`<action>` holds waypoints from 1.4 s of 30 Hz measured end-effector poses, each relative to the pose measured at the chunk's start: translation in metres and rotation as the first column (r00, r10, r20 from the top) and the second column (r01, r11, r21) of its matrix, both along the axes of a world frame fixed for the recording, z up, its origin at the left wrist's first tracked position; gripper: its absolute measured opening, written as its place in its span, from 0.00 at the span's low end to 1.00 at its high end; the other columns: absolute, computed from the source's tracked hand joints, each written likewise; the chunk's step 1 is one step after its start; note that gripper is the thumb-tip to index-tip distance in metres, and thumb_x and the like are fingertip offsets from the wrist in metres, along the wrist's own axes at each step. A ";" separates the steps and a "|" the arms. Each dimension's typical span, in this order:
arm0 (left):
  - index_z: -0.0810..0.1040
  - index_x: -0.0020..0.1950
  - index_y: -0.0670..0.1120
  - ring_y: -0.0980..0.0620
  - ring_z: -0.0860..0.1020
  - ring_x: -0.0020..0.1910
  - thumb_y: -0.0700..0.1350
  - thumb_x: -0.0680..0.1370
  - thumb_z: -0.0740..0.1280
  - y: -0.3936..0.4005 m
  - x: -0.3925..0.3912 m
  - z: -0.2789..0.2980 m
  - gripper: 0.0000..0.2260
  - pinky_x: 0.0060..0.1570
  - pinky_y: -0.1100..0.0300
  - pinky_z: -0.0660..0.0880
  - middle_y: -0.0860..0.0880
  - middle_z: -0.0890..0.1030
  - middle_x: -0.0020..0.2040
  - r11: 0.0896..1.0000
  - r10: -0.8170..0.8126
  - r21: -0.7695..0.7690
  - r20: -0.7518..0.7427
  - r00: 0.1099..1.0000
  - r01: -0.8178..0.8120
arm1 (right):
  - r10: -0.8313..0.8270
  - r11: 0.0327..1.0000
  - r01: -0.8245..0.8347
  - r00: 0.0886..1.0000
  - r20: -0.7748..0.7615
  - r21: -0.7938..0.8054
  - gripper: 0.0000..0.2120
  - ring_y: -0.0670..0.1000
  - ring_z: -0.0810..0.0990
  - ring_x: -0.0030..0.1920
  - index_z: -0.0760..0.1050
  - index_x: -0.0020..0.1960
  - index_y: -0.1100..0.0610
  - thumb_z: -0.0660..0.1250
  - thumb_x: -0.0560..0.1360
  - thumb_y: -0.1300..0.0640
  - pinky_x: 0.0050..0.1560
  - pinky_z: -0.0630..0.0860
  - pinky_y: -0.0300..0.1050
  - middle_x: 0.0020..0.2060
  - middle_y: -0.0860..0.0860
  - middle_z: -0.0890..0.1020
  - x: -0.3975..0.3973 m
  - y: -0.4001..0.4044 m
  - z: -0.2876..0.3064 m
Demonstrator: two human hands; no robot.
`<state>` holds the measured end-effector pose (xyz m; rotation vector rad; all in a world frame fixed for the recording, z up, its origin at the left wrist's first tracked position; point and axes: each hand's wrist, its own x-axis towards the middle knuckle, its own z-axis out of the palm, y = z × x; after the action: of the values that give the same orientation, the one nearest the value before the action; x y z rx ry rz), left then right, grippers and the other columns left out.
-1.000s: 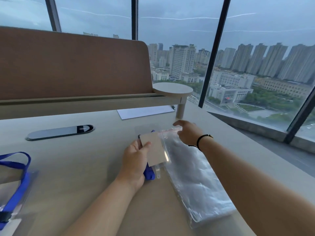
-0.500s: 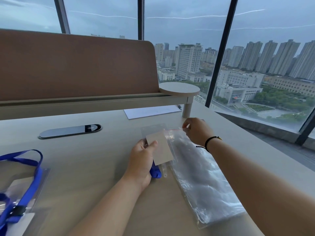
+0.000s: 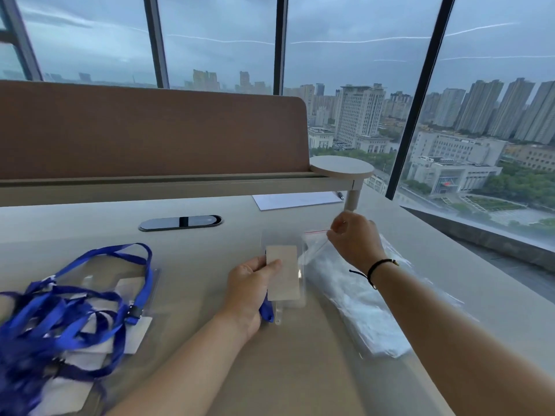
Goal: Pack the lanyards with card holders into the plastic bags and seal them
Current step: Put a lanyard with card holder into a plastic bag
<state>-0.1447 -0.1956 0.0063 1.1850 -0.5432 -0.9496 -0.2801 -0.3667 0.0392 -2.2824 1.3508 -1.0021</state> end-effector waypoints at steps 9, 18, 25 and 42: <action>0.84 0.55 0.42 0.44 0.84 0.47 0.38 0.78 0.68 0.119 0.054 0.009 0.07 0.48 0.47 0.80 0.42 0.87 0.48 0.991 0.130 0.018 0.052 0.990 -0.131 | 0.183 0.957 -0.223 0.961 0.209 0.187 0.12 0.50 0.82 0.38 0.72 0.49 0.49 0.67 0.72 0.64 0.36 0.75 0.42 0.33 0.50 0.83 0.044 0.102 -0.002; 0.83 0.53 0.44 0.52 0.85 0.42 0.38 0.79 0.66 0.182 0.074 0.017 0.07 0.37 0.60 0.78 0.47 0.87 0.44 0.983 0.182 -0.022 0.077 0.980 -0.181 | 0.305 0.790 -0.454 0.874 0.379 0.412 0.33 0.48 0.84 0.37 0.58 0.70 0.50 0.74 0.73 0.61 0.38 0.75 0.36 0.39 0.55 0.86 0.071 0.197 -0.007; 0.84 0.53 0.45 0.46 0.83 0.50 0.39 0.79 0.68 0.198 0.090 0.015 0.06 0.45 0.55 0.80 0.43 0.86 0.50 0.968 0.249 -0.007 0.173 0.953 -0.252 | 0.394 0.711 -0.503 0.863 0.315 0.491 0.10 0.45 0.78 0.31 0.83 0.54 0.60 0.72 0.73 0.63 0.39 0.80 0.40 0.33 0.50 0.84 0.098 0.231 -0.025; 0.82 0.58 0.48 0.49 0.85 0.50 0.40 0.81 0.66 0.208 0.099 0.008 0.09 0.42 0.56 0.82 0.51 0.87 0.49 0.946 0.321 -0.165 0.384 0.866 -0.278 | 0.412 0.781 -0.486 0.873 0.261 0.391 0.13 0.44 0.74 0.22 0.76 0.35 0.57 0.75 0.72 0.52 0.28 0.72 0.37 0.24 0.49 0.80 0.104 0.250 -0.023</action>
<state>-0.0461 0.0127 0.0139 1.3339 -0.7051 -0.3984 -0.1758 -0.1163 0.0160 -1.9746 0.7929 -0.6159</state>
